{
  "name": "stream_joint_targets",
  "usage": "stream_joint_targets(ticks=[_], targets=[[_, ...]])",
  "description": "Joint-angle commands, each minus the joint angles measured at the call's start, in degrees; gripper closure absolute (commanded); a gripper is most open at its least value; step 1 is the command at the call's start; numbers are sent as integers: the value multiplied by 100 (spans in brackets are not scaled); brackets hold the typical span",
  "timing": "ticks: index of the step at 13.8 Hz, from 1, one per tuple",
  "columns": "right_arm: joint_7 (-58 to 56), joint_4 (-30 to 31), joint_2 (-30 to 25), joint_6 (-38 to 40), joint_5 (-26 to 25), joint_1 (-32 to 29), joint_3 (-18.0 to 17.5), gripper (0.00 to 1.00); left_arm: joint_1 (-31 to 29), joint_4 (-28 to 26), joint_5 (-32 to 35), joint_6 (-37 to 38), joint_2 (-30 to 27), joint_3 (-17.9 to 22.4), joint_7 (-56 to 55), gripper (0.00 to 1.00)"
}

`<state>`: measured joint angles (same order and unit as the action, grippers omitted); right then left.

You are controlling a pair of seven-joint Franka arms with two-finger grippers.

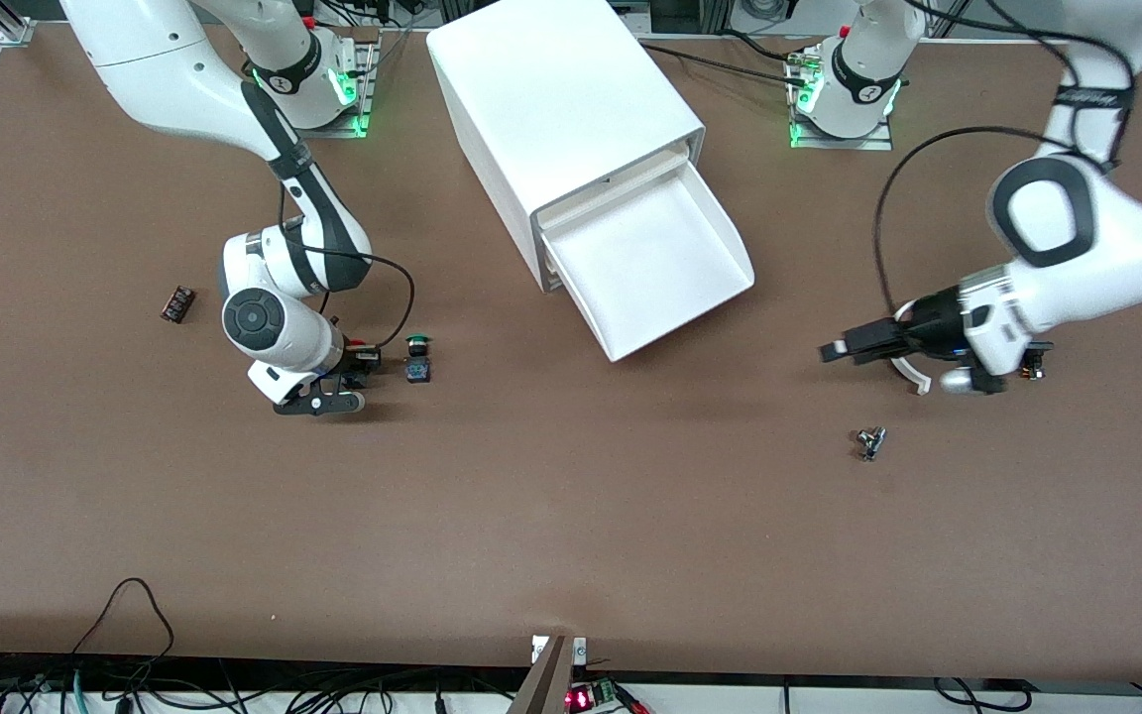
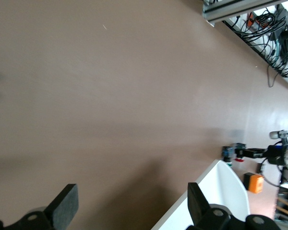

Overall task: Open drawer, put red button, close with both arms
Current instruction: 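Withdraw the left gripper from the drawer while the right gripper holds the button, then carry the red button into the open drawer and release it with the right gripper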

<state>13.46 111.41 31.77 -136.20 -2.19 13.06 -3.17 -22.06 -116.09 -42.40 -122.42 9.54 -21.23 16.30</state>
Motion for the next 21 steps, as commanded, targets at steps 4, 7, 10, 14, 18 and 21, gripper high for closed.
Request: stream_joint_targets(ticks=[4,7,10,14,18,21], targets=[[-474,-215,-715,513,-63,-6,-192,72,53,1596,2566,2290,-822,401,-625,0],[-748,-1004,-831,1278,-10,-6,-385,72,166,2011,3517,3037,-1042,401,-1092,0],[-775,-1840,-831,1719,-19,3,-956,72,193,2117,3827,3242,-1060,410,-1111,0],[-1185,-2413,-831,1659,-54,336,-1450,72,281,2117,4047,3242,-1060,410,-1181,0],[-2195,-2861,-682,1571,-63,1074,-1476,72,430,2117,4345,3233,-1068,410,-1532,0],[-3566,-3168,-314,1394,-1,1487,-1476,72,448,2117,4398,3233,-1060,410,-1568,0]])
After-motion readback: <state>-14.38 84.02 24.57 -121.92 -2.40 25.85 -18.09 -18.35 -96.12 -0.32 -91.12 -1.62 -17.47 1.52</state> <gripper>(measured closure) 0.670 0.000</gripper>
